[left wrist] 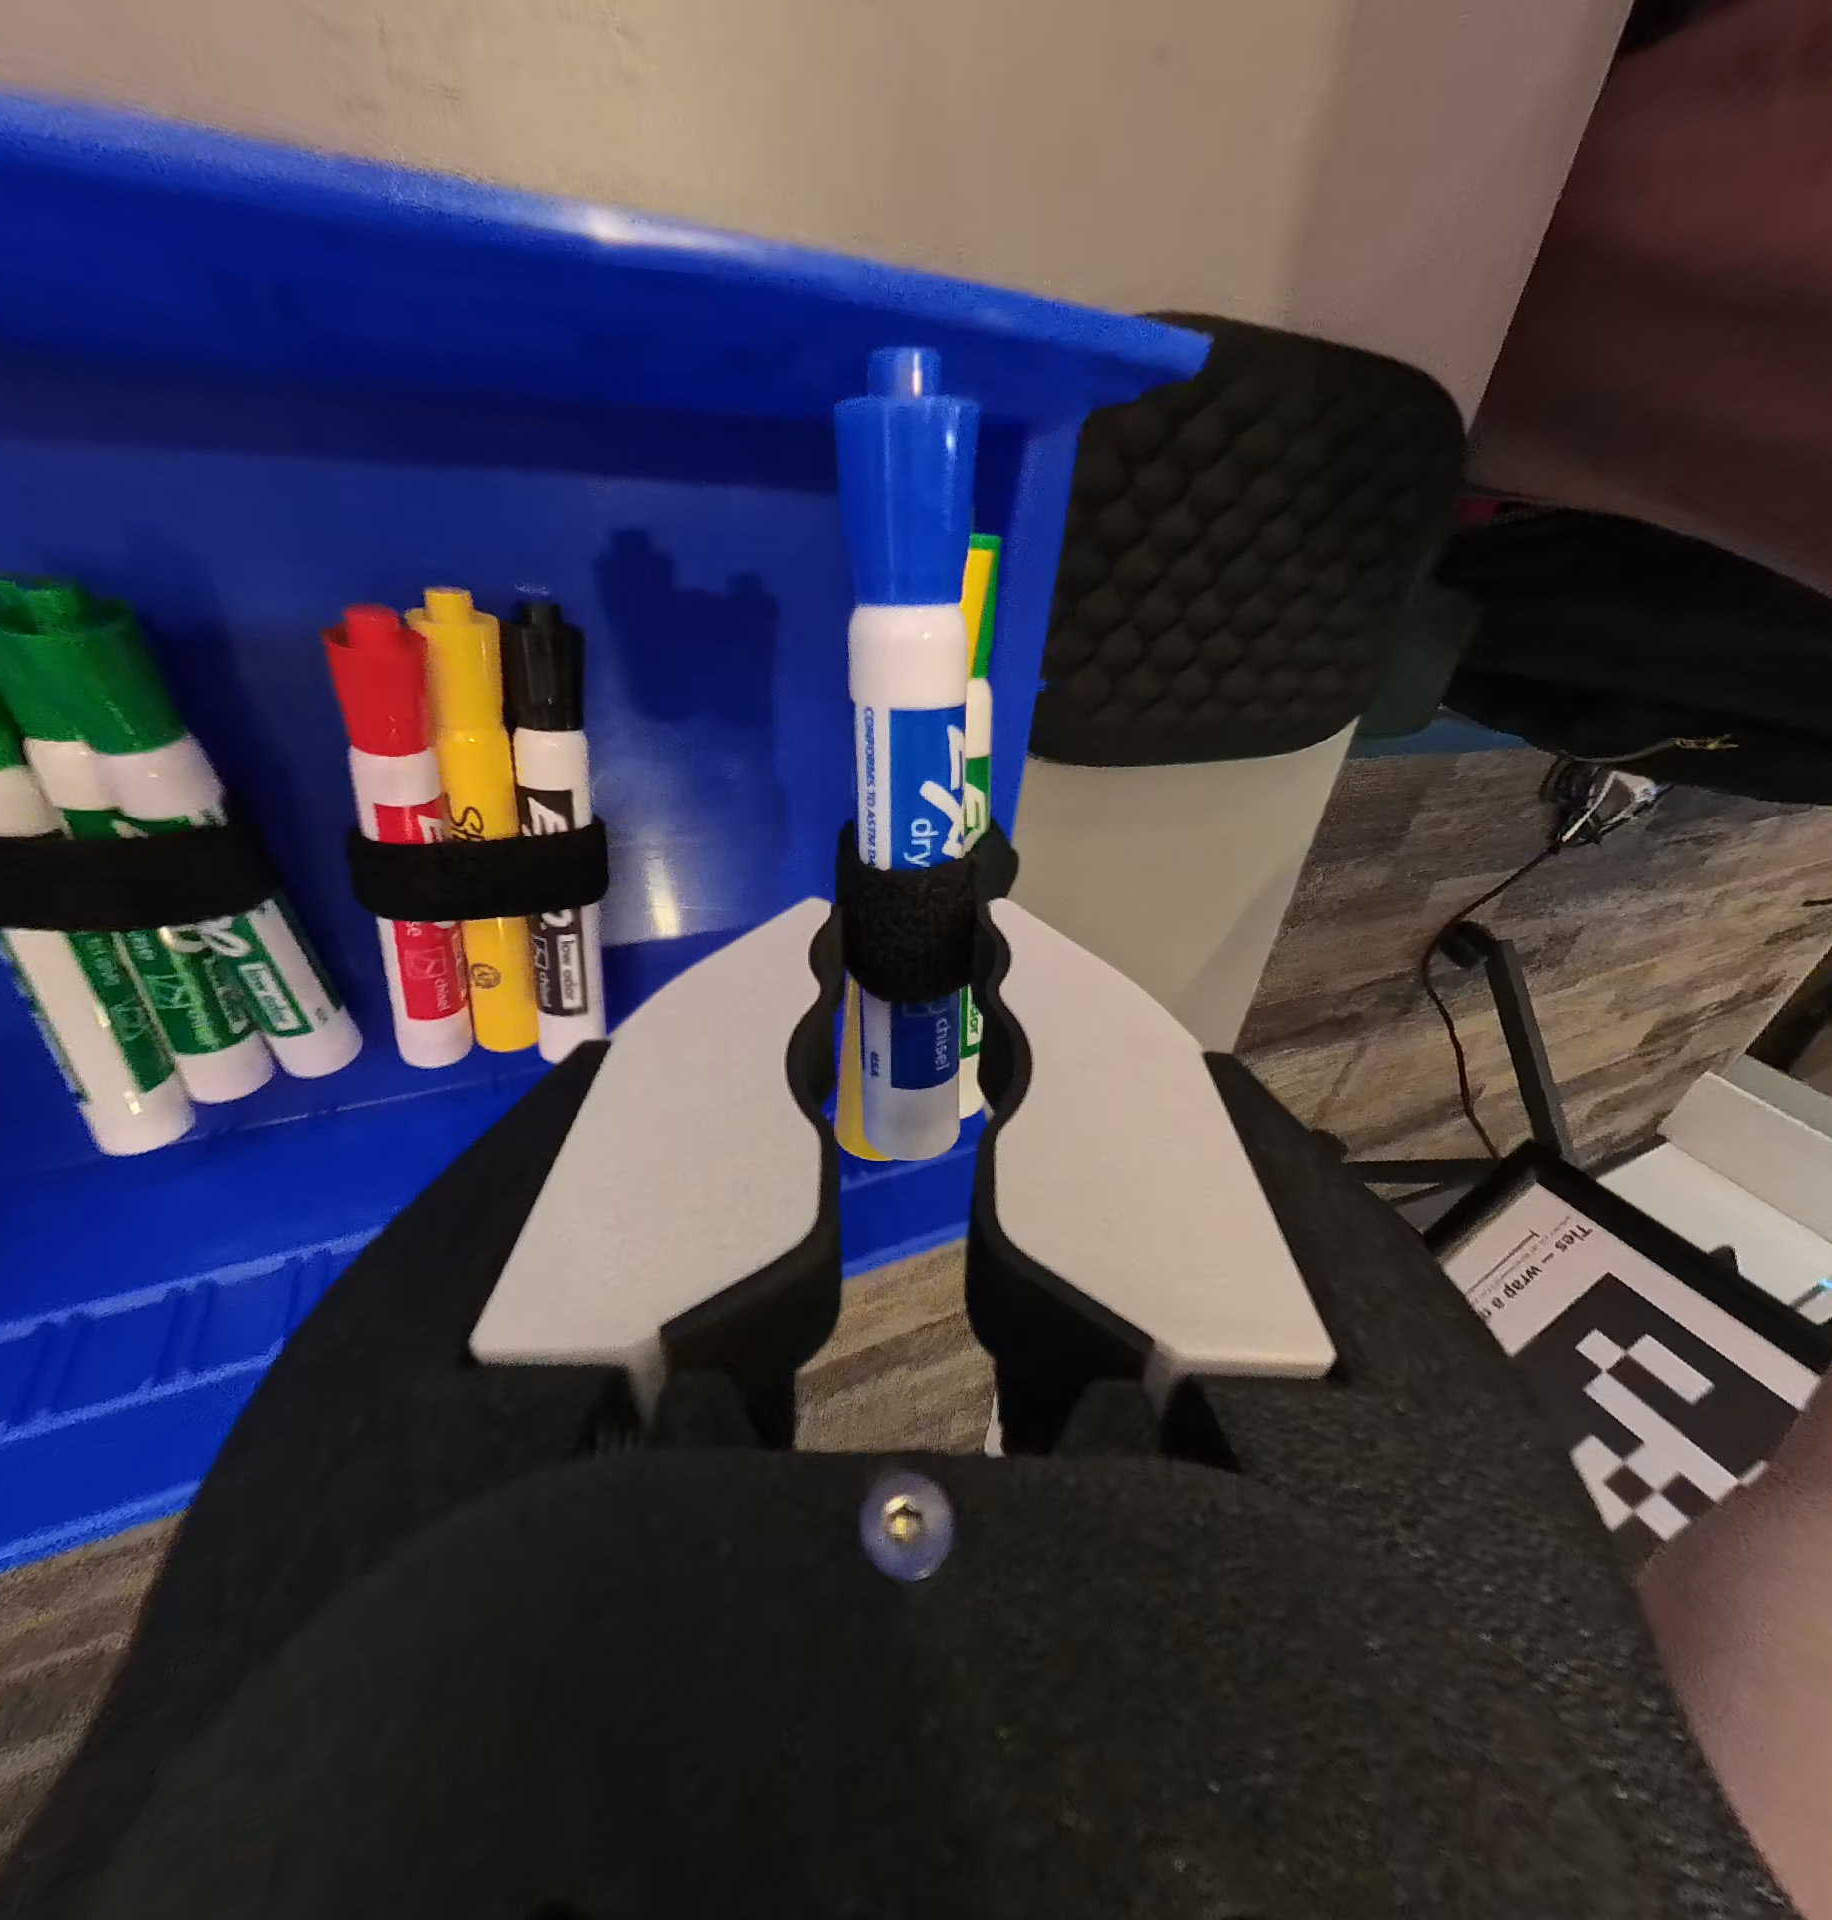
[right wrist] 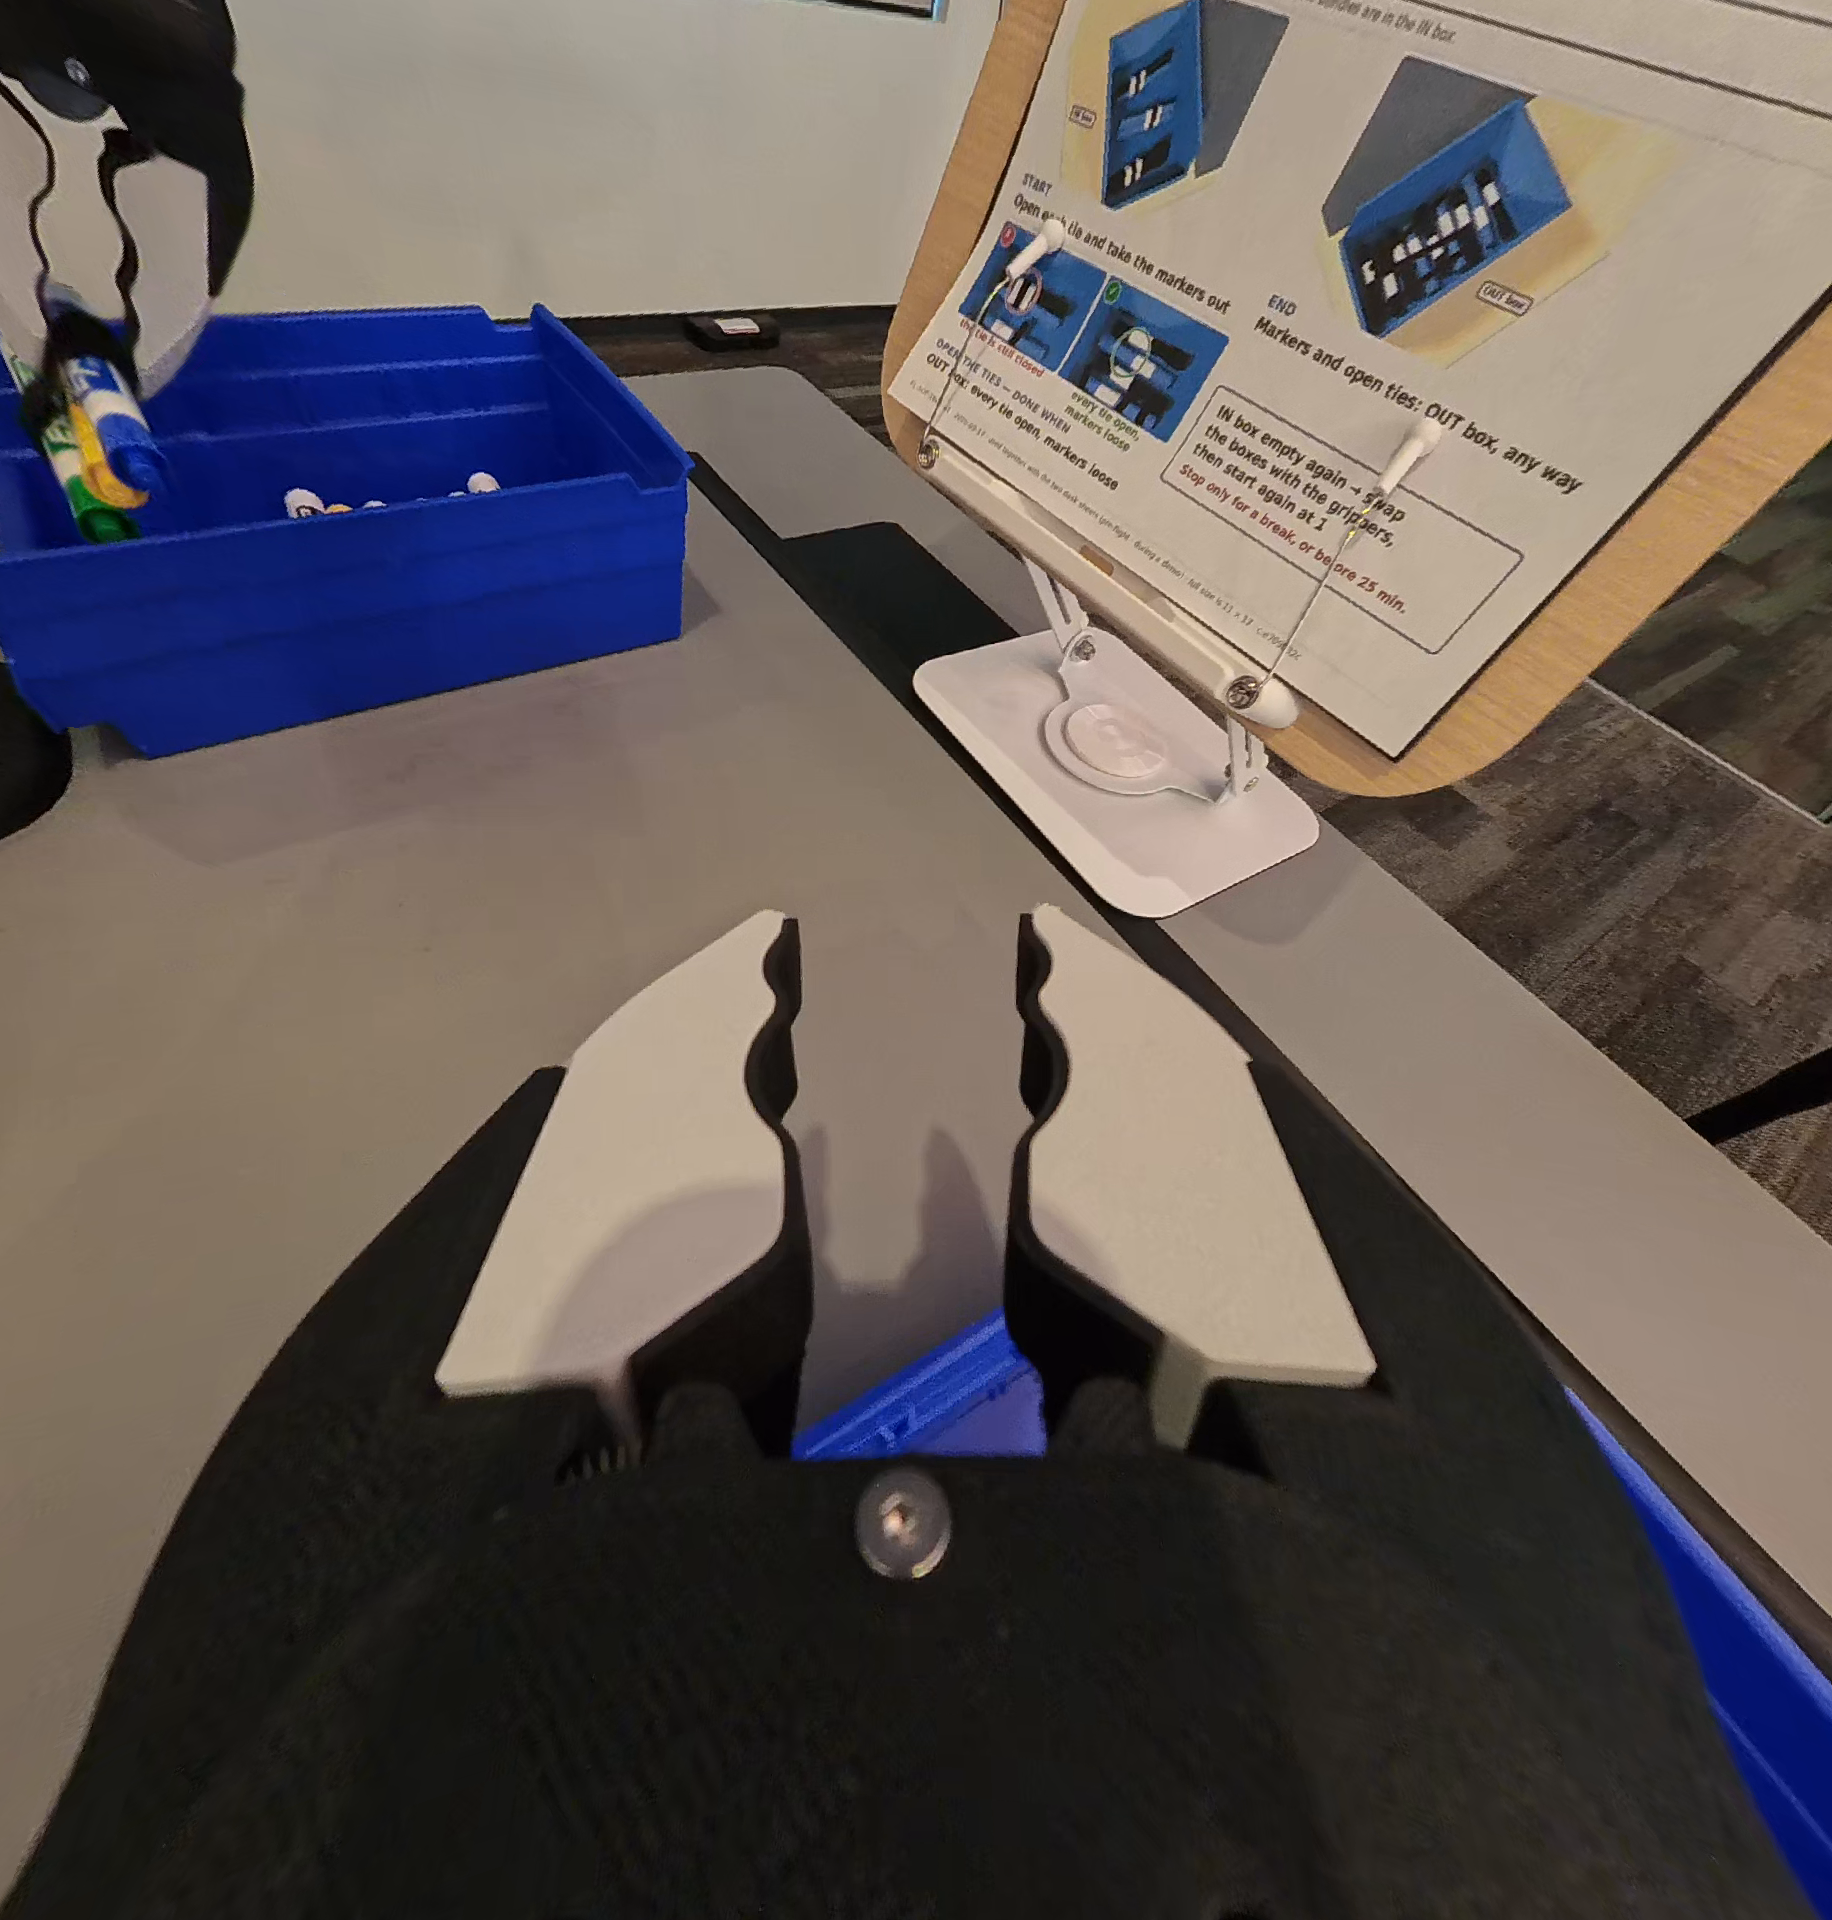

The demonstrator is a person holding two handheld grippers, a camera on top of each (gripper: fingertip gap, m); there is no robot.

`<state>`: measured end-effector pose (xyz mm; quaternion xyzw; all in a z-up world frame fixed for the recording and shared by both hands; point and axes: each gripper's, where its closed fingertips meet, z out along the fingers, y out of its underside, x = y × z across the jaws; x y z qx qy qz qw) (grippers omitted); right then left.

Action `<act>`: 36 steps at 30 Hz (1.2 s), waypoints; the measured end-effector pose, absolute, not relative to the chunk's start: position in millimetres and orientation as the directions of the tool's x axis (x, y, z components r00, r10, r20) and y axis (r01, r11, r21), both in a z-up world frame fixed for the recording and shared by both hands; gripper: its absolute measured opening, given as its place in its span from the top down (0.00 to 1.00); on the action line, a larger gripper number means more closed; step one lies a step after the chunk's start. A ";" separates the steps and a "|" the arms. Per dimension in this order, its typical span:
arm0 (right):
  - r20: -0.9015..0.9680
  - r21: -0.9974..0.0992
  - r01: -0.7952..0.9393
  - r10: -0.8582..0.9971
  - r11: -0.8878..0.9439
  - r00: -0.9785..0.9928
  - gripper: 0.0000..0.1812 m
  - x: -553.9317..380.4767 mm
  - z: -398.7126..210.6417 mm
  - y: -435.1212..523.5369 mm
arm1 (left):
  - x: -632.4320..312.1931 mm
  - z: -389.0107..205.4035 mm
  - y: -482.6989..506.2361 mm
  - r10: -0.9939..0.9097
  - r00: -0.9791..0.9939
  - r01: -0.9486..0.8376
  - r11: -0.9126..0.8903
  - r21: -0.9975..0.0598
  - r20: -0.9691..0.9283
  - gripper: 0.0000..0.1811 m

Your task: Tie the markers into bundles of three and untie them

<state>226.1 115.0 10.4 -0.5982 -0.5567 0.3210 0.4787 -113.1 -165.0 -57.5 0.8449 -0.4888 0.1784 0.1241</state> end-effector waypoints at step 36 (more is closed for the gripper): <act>0.098 -0.957 0.286 0.973 0.036 0.207 0.78 250.6 14.6 130.6 | 100.6 -75.1 -61.8 -0.874 0.235 -0.965 -0.262 -0.004 0.425 0.87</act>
